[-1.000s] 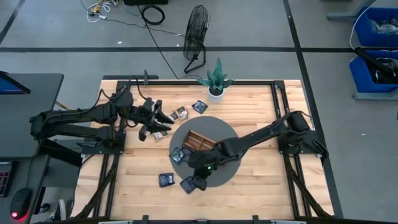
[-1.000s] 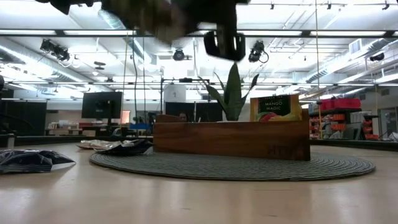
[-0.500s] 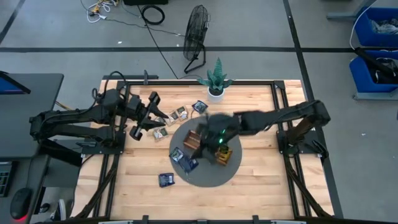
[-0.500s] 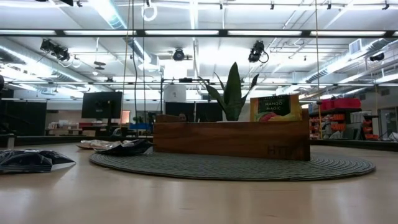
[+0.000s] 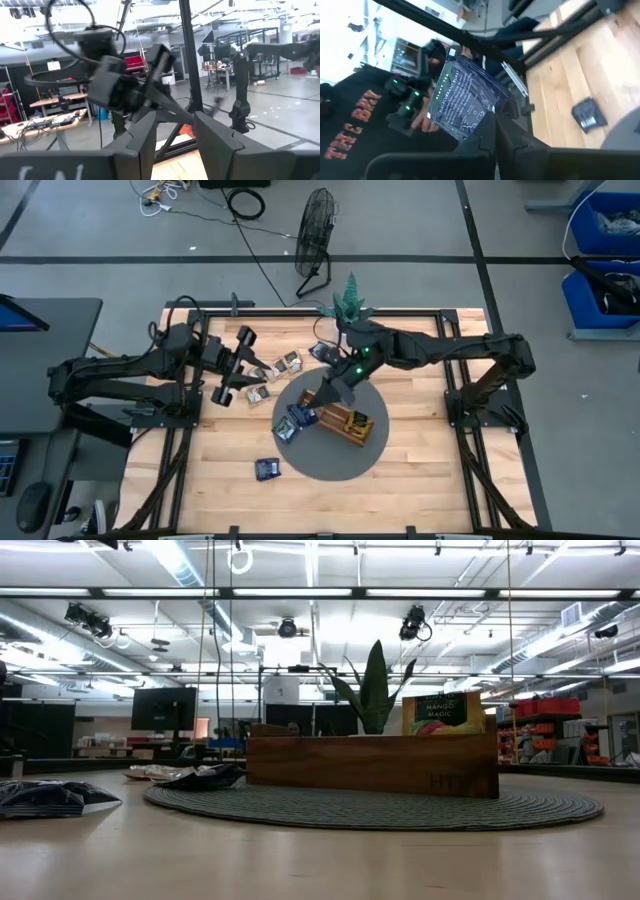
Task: Pick & Place Tea
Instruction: Put the violet tea bag into the middle section of the wooden organizer
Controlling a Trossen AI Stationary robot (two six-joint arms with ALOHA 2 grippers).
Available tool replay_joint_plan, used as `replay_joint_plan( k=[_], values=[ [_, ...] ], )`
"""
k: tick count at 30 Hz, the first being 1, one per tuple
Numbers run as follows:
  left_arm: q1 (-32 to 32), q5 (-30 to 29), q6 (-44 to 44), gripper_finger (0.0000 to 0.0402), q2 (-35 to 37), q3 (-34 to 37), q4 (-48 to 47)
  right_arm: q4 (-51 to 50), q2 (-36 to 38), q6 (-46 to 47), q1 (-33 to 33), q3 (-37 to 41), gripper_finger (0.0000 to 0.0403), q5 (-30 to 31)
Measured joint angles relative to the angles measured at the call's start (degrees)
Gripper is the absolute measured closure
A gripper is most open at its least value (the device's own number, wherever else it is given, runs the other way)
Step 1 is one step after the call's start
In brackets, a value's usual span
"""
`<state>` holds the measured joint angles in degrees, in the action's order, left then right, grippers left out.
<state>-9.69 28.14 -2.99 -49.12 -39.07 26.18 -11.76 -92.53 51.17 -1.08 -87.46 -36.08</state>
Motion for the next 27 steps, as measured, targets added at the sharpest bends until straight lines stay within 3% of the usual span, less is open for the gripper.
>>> replay_joint_plan(
  k=[6, 13, 27],
  values=[
    [2.64, -1.49, -5.96, 0.0266, -0.96, 0.02, -0.73, 3.39, -0.04, 0.87, -3.34, -0.02, 0.0403, -1.6],
    [3.8, -10.71, -7.96, 0.0266, -2.64, 0.06, -0.07, 3.68, -0.06, 1.32, -5.25, -0.02, 0.0403, -3.13],
    [4.59, -11.26, -8.68, 0.0266, -5.86, 0.09, 0.52, 0.81, -0.07, -0.45, -6.69, -0.02, 0.0403, -2.36]
  ],
)
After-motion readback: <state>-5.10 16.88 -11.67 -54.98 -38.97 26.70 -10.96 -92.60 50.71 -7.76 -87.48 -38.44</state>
